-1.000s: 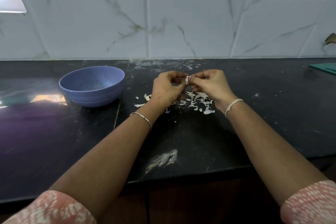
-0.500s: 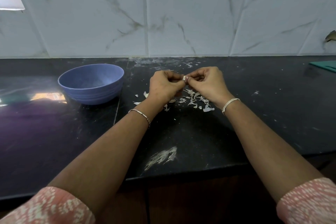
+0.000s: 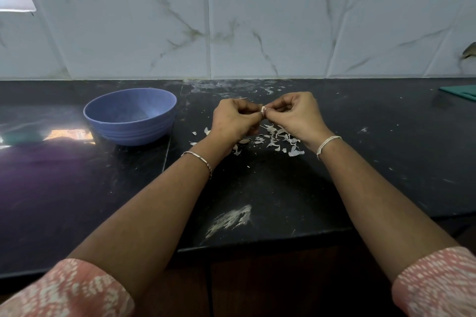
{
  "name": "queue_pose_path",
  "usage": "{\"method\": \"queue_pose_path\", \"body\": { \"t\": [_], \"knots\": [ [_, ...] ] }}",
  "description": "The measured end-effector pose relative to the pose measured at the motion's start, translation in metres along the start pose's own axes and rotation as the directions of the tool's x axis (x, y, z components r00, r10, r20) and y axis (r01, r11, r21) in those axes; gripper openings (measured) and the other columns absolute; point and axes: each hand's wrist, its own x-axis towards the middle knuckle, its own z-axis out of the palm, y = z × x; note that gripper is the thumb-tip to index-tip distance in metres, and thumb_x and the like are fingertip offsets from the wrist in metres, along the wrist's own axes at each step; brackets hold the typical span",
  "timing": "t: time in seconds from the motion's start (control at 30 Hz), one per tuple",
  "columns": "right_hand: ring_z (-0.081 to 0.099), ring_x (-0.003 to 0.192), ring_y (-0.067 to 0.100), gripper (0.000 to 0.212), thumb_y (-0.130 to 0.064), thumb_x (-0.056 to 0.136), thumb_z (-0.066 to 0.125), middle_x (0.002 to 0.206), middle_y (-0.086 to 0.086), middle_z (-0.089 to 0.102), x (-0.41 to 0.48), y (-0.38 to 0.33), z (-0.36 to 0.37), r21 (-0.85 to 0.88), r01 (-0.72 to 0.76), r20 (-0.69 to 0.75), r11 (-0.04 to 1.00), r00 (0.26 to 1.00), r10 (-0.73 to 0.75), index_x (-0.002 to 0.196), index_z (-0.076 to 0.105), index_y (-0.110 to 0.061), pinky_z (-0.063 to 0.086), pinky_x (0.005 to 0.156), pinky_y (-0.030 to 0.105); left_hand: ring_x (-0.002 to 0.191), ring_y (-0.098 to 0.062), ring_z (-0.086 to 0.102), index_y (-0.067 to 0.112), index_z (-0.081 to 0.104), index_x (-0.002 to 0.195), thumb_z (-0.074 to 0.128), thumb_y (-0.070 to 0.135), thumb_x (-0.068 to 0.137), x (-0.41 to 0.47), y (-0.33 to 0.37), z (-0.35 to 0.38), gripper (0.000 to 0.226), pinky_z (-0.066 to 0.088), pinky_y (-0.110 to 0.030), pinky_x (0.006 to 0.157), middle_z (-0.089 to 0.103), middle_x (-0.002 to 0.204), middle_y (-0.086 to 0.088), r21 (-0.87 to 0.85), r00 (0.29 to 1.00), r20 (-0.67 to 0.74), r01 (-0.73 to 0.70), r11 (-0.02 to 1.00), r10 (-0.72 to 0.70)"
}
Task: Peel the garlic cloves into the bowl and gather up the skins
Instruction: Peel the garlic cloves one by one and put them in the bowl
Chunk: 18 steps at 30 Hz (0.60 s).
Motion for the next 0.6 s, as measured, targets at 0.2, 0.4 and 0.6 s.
{"method": "queue_pose_path", "body": {
  "t": [0.2,0.4,0.6],
  "knots": [
    [0.067,0.064,0.004,0.014,-0.015,0.076,0.079,0.069,-0.008,0.072,-0.0010,-0.0022,0.0012,-0.026,0.021,-0.027,0.999,0.999,-0.022,0.068,0.072,-0.024,0.053,0.062,0.020,0.060,-0.016,0.060,0.001,0.075,0.097,0.076,0.007,0.082,0.0001,0.0007,0.0005,0.016,0.059,-0.025,0.061,0.070,0.076,-0.009,0.007,1.000,-0.012,-0.006,1.000,0.006],
    [0.061,0.058,0.006,0.012,-0.015,0.071,0.076,0.064,-0.006,0.069,-0.0029,-0.0042,0.0023,-0.093,0.018,-0.084,0.996,0.996,-0.026,0.063,0.069,-0.020,0.055,0.060,0.028,0.057,-0.010,0.063,0.004,0.074,0.095,0.078,0.009,0.081,0.0014,-0.0007,0.0028,0.015,0.060,-0.030,0.064,0.071,0.075,-0.004,0.053,0.999,-0.026,-0.028,0.998,0.029],
    [0.059,0.057,0.010,0.018,-0.016,0.067,0.076,0.061,-0.004,0.067,-0.0020,-0.0054,0.0050,-0.067,-0.042,-0.104,0.997,0.994,0.034,0.057,0.064,-0.024,0.053,0.057,0.031,0.062,-0.014,0.064,0.008,0.073,0.092,0.072,0.004,0.081,-0.0018,0.0022,0.0043,0.012,0.061,-0.033,0.065,0.072,0.081,-0.014,0.067,0.999,-0.022,-0.040,0.997,0.041]
  ]
}}
